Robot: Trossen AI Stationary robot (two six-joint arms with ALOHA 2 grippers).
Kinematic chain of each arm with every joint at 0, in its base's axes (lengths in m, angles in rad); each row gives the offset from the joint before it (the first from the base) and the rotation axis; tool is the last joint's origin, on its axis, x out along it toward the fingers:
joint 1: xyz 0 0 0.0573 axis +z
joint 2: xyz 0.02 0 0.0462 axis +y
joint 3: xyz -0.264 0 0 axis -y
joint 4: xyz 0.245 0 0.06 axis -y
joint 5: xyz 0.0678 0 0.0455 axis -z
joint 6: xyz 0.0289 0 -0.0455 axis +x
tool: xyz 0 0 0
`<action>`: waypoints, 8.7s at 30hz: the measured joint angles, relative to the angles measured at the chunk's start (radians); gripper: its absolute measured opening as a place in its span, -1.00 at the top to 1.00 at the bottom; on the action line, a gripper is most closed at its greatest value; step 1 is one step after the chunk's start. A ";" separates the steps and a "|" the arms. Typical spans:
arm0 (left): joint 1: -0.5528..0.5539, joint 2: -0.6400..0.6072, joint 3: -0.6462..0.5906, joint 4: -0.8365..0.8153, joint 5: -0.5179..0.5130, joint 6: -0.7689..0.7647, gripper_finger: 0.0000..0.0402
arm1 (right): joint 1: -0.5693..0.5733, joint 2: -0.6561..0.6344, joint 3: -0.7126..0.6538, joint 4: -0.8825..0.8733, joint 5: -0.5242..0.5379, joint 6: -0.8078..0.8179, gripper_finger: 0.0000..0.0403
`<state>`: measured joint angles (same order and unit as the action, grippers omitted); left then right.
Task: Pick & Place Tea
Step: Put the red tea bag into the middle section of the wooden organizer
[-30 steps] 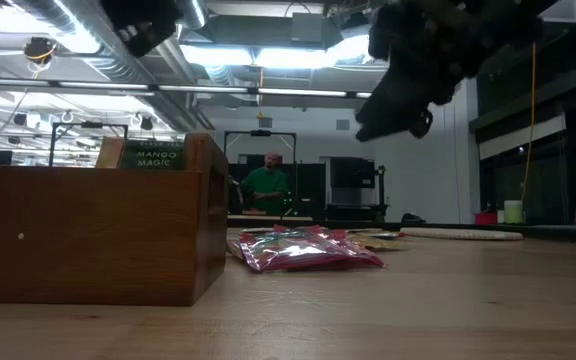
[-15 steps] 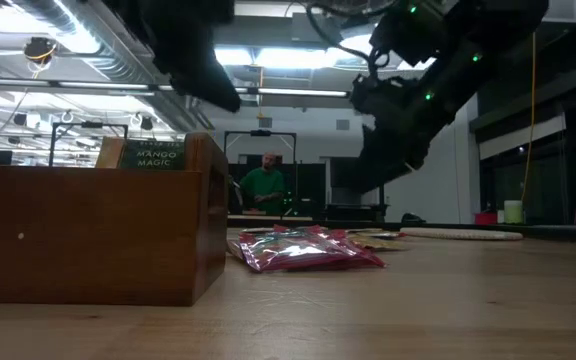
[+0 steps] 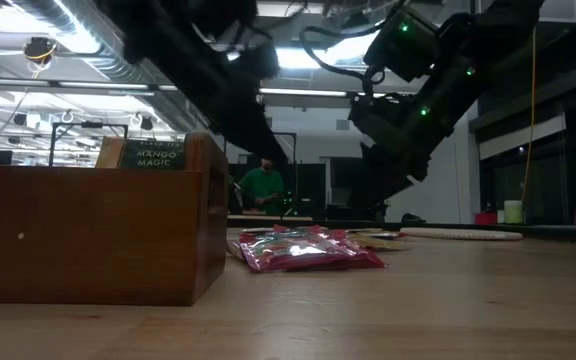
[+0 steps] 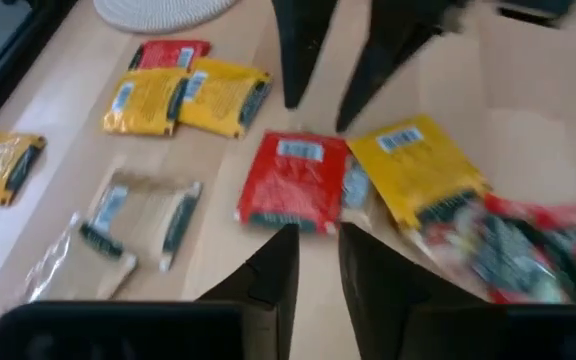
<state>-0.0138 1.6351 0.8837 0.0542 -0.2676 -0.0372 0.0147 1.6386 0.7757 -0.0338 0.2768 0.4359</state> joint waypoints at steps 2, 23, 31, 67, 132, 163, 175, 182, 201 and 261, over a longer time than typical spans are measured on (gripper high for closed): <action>0.015 0.047 0.000 0.066 -0.001 0.014 0.75 | 0.000 0.000 0.000 -0.022 -0.001 0.034 0.15; 0.091 0.300 0.000 0.335 0.153 0.082 0.99 | 0.000 0.000 0.000 -0.145 -0.016 0.189 0.15; 0.091 0.337 0.006 0.287 0.155 0.076 0.99 | -0.002 0.000 0.000 -0.122 -0.010 0.192 0.15; 0.088 0.340 -0.001 0.275 0.159 0.059 0.98 | -0.175 0.093 0.001 0.087 -0.249 0.160 0.15; 0.127 -0.427 -0.553 0.480 0.075 -0.907 0.33 | -0.031 0.094 0.001 0.660 0.070 -0.850 0.93; 0.020 -0.427 -0.553 0.580 -0.019 -0.373 0.29 | -0.058 0.094 0.095 0.583 -0.140 -0.624 0.93; 0.020 -0.427 -0.553 0.579 -0.010 -0.297 0.73 | -0.059 0.094 0.095 0.592 -0.160 -0.624 0.93; 0.015 -0.427 -0.552 0.577 0.032 -0.256 0.99 | -0.059 0.094 0.095 0.589 -0.177 -0.586 0.84; -0.269 -0.427 -0.552 0.550 -0.104 0.436 0.99 | -0.088 0.094 0.097 0.440 -0.774 -0.193 -0.03; -0.345 -0.302 -0.362 0.590 -0.155 0.991 0.99 | -0.176 0.094 0.096 0.635 -1.214 0.421 0.18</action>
<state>-0.3590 1.3327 0.5220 0.6446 -0.4225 0.9535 -0.1611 1.7325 0.8719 0.6014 -0.9375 0.8567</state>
